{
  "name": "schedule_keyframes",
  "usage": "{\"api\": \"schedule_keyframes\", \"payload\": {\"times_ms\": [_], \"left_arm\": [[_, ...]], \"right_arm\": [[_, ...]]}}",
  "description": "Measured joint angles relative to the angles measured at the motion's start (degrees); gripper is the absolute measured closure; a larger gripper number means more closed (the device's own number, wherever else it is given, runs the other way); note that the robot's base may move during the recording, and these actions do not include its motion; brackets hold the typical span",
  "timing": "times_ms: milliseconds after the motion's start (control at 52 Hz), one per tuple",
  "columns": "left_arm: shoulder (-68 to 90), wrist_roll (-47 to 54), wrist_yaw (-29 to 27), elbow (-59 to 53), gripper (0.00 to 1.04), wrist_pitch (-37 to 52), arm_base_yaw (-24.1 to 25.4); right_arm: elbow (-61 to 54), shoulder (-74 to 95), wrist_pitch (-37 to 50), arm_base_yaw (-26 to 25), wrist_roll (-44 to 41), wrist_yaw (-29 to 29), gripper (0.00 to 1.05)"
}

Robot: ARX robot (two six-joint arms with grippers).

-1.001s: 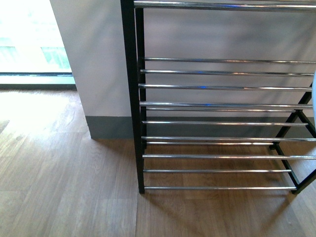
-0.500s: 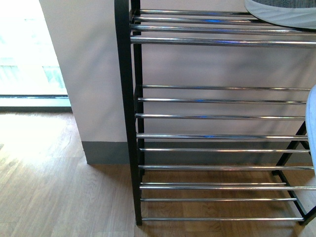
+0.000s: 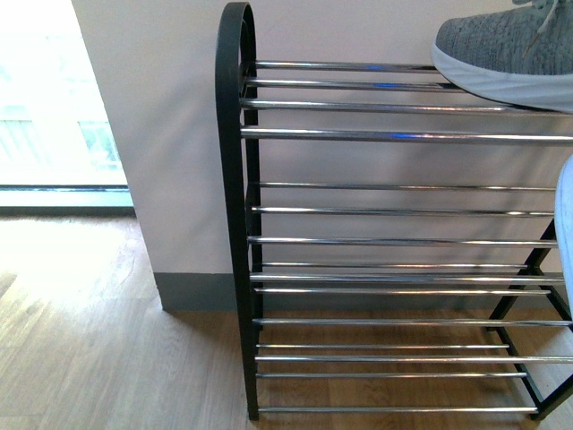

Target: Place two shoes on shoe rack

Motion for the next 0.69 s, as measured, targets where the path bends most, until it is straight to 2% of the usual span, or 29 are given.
{"api": "schedule_keyframes", "payload": {"times_ms": [654,693], "left_arm": [[0.0,0.0,0.0,0.0,1.03,0.0,0.0],[0.0,0.0,0.0,0.0,1.03,0.0,0.0]], "right_arm": [[0.0,0.0,0.0,0.0,0.0,0.0,1.03],[-0.6,0.4,2.4,0.0,-0.6,-1.0,1.03]]}}
